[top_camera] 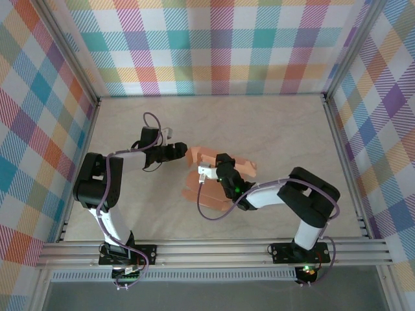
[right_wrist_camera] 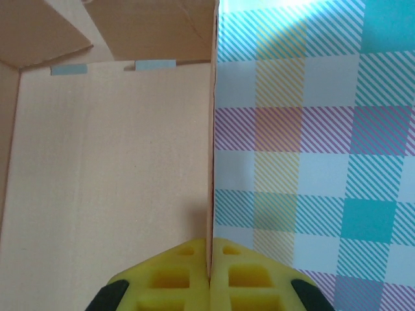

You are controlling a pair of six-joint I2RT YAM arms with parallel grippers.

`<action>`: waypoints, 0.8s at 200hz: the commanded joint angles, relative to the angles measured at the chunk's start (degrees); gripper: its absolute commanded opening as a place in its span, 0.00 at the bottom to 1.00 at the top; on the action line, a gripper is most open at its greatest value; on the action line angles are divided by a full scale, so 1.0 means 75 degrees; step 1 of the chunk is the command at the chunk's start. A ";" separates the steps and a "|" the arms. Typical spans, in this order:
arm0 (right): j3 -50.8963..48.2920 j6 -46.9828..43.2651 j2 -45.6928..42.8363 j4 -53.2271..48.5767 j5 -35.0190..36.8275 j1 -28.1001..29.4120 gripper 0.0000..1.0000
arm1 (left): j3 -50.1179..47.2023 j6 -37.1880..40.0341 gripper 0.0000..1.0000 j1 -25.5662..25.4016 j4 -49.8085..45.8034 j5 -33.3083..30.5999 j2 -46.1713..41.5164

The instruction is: Fold the paper box

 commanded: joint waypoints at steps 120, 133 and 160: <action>-0.0237 -0.0343 0.0596 0.1766 0.0541 0.0113 0.00 | 0.0117 0.0751 0.63 -0.0510 -0.0010 0.0603 0.0120; -0.0217 -0.0249 0.0575 0.1652 0.0535 0.0116 0.00 | 0.0000 0.0742 0.60 -0.0534 0.0114 0.0605 0.0052; -0.0122 0.0221 0.0391 0.0835 0.0430 0.0118 0.00 | -0.0193 0.0803 0.60 -0.0587 0.0309 0.0664 -0.0167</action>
